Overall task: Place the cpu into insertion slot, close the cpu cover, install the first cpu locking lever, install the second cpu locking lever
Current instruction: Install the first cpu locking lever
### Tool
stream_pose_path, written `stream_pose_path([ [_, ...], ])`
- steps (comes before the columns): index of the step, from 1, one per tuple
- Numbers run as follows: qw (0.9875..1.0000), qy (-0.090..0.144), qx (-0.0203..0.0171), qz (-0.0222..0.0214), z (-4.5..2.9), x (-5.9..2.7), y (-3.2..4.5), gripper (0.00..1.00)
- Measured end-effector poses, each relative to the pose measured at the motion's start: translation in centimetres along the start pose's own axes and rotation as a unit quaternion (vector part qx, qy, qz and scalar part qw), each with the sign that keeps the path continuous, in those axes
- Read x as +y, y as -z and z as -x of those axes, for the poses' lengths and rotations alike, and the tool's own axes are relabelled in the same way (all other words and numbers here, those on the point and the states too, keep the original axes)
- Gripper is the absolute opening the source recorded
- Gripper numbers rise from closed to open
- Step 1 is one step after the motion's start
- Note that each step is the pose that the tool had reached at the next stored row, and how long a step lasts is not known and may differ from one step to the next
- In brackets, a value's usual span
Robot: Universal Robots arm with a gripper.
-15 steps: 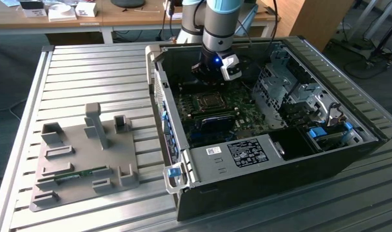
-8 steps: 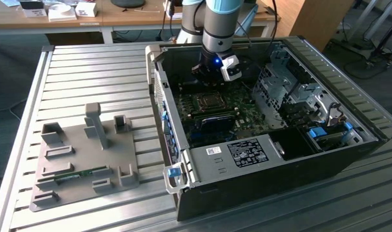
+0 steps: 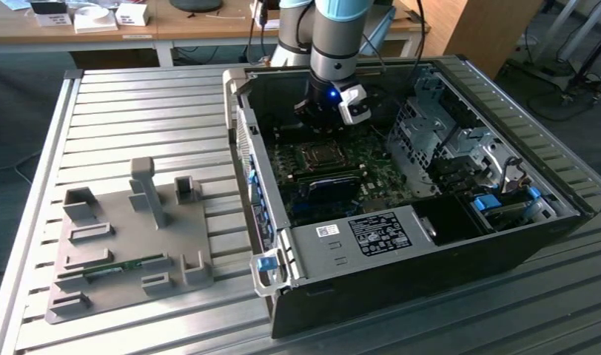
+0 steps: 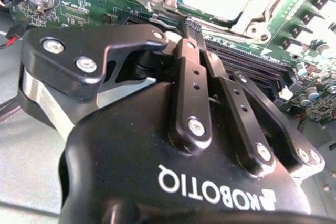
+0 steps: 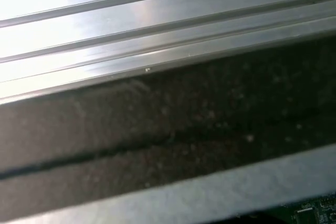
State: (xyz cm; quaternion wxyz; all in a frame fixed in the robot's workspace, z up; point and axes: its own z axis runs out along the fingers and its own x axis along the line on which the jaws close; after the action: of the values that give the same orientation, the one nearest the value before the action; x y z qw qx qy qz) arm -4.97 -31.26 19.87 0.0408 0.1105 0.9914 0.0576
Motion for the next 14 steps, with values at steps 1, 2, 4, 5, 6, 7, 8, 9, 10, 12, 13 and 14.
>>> stream_pose_path([
  [1,1.0000,0.000,0.0000,0.0000,0.00,0.00,0.00,0.11],
  [2,1.0000,0.000,0.0000,0.0000,0.00,0.00,0.00,0.11],
  [4,1.0000,0.000,-0.0001,0.0000,-0.02,0.06,-0.02,0.11],
  [5,1.0000,-0.001,-0.0002,-0.0001,-0.03,0.10,-0.02,0.11],
  [6,1.0000,-0.002,-0.0003,-0.0002,-0.04,0.16,-0.02,0.11],
  [7,1.0000,-0.004,-0.0006,-0.0004,-0.06,0.23,-0.03,0.11],
  [8,1.0000,-0.007,-0.0009,-0.0006,-0.07,0.28,-0.03,0.11],
  [9,1.0000,-0.010,-0.0012,-0.0007,-0.08,0.33,-0.04,0.11],
  [10,0.9999,-0.013,-0.0016,-0.0009,-0.09,0.38,-0.05,0.11],
  [12,0.9998,-0.019,-0.0023,-0.0013,-0.11,0.48,-0.06,0.11],
  [13,0.9998,-0.022,-0.0027,-0.0015,-0.12,0.53,-0.06,0.11],
  [14,0.9997,-0.025,-0.0031,-0.0017,-0.14,0.57,-0.07,0.11],
])
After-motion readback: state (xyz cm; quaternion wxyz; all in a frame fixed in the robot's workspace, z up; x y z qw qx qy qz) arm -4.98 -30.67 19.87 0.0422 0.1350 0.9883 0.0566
